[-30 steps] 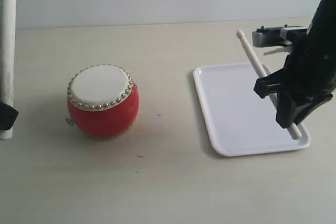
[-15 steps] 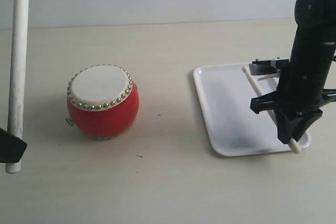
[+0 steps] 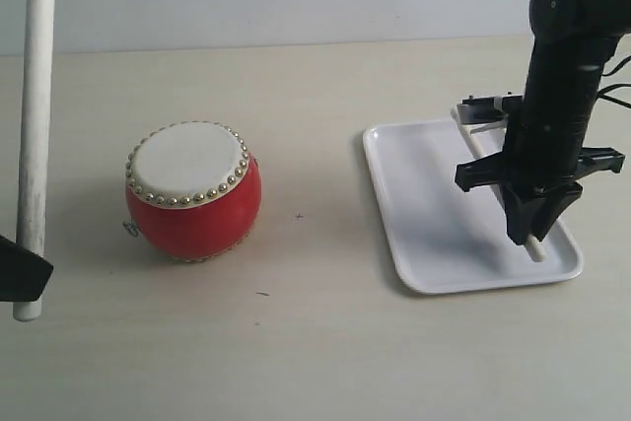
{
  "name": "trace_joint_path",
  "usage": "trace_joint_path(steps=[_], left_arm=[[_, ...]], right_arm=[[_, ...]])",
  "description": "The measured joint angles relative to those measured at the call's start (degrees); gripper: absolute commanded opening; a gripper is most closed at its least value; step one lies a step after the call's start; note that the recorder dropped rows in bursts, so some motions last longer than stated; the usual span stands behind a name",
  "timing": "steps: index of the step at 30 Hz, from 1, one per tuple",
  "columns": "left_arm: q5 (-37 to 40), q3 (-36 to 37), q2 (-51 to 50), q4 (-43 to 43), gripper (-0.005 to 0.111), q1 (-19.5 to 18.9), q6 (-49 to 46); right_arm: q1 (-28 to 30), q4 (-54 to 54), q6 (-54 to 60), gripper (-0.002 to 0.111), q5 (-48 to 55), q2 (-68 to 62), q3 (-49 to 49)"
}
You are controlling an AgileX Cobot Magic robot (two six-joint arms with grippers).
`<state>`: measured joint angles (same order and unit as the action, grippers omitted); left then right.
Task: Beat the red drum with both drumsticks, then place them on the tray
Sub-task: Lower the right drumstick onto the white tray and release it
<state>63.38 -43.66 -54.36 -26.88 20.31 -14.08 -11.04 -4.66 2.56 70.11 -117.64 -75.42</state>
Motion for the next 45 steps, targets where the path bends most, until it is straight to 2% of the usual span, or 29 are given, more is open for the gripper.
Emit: trace_joint_path(steps=[5,24,33,45], left_arm=[[-1.0,0.0,0.0,0.0,0.0,0.0,-0.2],[-3.2,0.0,0.0,0.5,0.0,0.0,-0.2],[-3.2,0.0,0.0,0.5,0.0,0.0,-0.2],[-3.1,0.0,0.0,0.1,0.0,0.0,-0.2]], right_arm=[[3.2,-0.1,-0.2,0.0,0.0,-0.4,0.0],[3.2,-0.5,-0.2,0.001,-1.0,-3.3,0.0],[3.2,0.3,-0.2,0.02,-1.1,-3.3,0.0],[3.2,0.3,-0.2,0.026,-2.2,-2.9,0.0]])
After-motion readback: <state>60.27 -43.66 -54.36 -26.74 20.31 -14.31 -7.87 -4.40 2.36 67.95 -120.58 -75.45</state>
